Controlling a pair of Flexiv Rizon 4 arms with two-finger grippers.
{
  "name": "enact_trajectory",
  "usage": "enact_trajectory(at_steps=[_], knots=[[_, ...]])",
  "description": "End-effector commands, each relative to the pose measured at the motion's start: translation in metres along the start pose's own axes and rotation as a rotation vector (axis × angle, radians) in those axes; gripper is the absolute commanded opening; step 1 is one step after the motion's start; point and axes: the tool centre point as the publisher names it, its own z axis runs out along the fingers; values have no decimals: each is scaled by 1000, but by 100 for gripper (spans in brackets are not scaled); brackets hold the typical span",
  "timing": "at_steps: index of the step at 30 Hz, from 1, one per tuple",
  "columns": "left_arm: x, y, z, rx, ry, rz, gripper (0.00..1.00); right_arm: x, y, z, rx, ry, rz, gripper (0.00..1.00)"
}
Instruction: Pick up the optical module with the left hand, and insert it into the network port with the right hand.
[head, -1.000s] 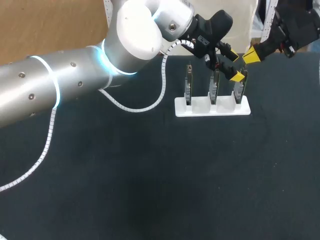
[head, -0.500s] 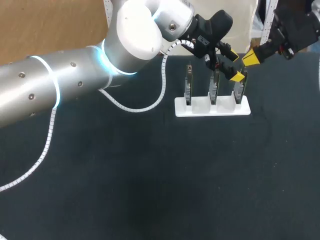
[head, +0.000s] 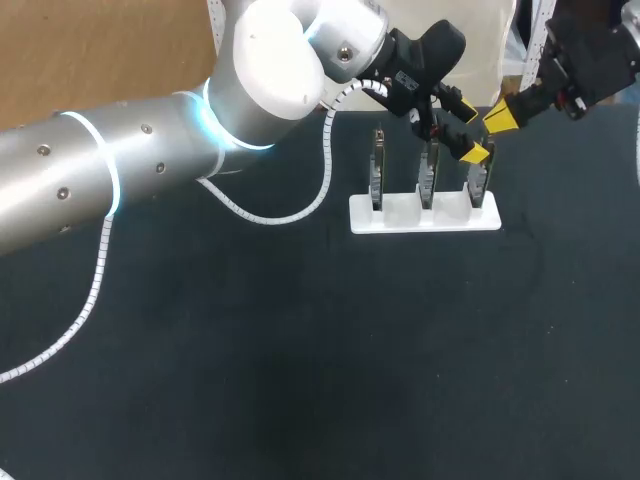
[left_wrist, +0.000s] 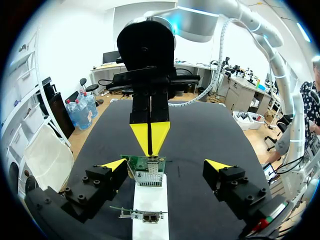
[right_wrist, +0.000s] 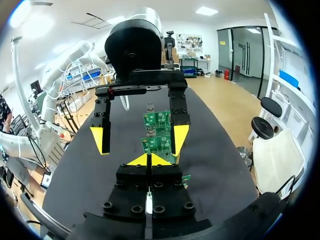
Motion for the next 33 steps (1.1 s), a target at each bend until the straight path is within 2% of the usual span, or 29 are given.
enact_trajectory(at_steps=[1, 23, 33], knots=[[-1, 1, 0, 2, 5, -2, 100, 4, -2, 3, -4, -2, 4, 0], [-1, 1, 0, 2, 5, -2, 100, 12, -3, 7, -11, -15, 24, 0], [-1, 1, 0, 2, 5, -2, 100, -7, -1, -4, 10, -51, -17, 0]])
